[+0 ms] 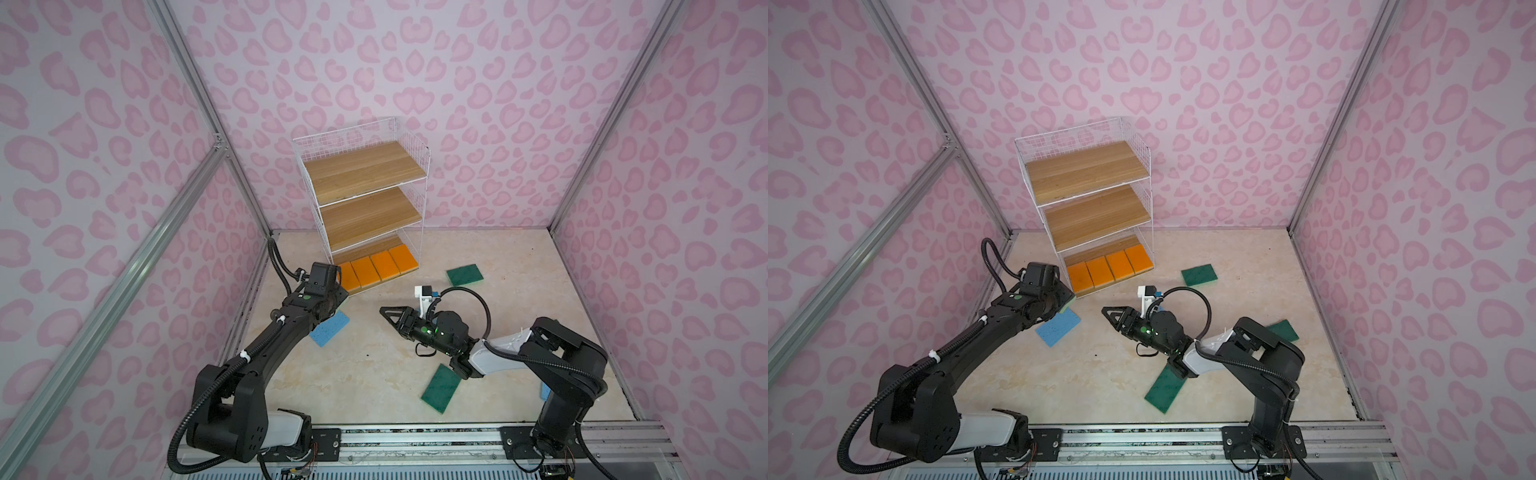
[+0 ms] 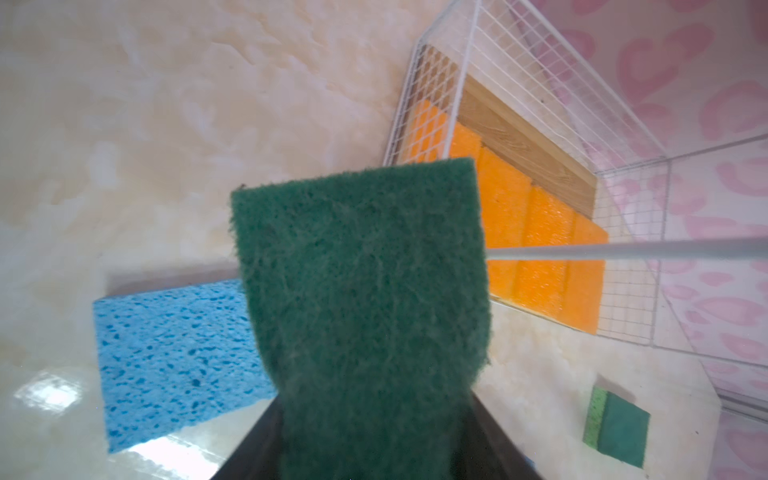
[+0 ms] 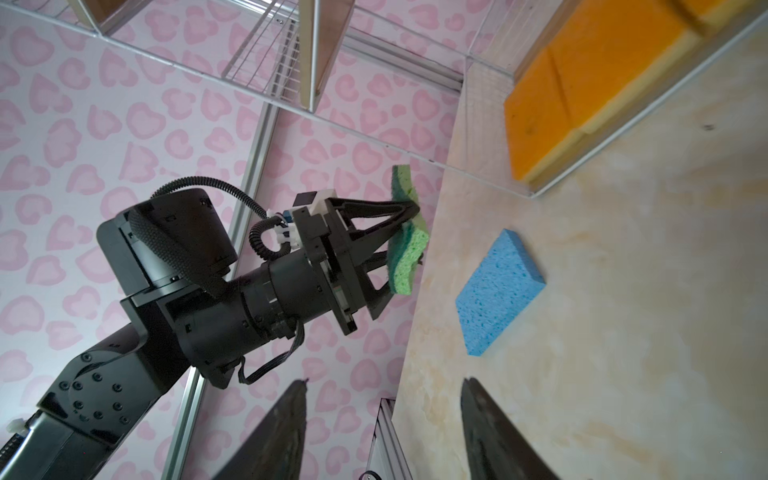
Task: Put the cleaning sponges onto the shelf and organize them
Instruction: 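Close right gripper on the green sponge end while left gripper releases it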
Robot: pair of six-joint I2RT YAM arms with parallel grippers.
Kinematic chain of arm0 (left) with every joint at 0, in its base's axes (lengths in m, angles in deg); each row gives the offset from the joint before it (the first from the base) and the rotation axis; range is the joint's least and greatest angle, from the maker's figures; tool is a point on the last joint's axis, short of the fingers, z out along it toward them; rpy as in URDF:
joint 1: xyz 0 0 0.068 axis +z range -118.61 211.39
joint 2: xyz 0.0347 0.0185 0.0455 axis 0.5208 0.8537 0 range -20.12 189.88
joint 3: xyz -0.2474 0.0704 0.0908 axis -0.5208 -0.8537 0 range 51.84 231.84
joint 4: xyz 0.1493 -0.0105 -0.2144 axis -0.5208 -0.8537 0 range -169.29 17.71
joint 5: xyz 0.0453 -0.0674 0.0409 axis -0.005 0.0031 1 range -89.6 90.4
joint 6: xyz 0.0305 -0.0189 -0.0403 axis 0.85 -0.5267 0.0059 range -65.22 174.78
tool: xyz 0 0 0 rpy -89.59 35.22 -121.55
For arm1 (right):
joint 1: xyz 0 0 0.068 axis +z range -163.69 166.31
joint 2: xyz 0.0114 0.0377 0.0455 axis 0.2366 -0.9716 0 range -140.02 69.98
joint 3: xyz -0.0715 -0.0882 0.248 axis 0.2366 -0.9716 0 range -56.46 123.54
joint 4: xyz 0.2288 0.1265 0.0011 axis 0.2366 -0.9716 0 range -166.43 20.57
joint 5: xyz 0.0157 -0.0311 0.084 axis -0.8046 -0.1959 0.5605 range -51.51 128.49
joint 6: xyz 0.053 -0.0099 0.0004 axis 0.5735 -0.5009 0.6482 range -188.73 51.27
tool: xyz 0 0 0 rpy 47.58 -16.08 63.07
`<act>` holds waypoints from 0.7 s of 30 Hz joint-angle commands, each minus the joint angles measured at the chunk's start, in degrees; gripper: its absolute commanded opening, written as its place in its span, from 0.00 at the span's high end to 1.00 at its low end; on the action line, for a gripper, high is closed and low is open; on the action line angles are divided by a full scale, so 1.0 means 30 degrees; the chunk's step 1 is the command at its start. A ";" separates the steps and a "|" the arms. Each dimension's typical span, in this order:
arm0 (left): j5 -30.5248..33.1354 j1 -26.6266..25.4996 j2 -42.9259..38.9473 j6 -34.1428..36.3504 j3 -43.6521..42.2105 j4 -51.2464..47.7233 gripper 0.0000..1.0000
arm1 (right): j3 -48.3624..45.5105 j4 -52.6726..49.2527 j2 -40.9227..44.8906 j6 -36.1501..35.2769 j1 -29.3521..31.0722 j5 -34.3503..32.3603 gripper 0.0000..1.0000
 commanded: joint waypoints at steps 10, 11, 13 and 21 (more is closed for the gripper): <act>0.0028 -0.1618 0.0277 -0.0638 0.1496 0.0558 0.44 | 0.3397 -0.0317 -0.2898 0.1480 0.0323 0.0105 0.42; 0.0028 -0.1733 0.0223 -0.0629 0.1483 0.0597 0.44 | 0.3647 -0.0424 -0.3037 0.1449 0.0316 0.0181 0.42; 0.0126 -0.1999 0.0103 -0.0600 0.1440 0.0628 0.44 | 0.4043 -0.0708 -0.3365 0.1467 0.0358 0.0219 0.41; 0.0124 -0.2535 0.0067 -0.0556 0.1483 0.0677 0.44 | 0.5479 -0.1141 -0.4489 0.1800 0.0329 0.0493 0.44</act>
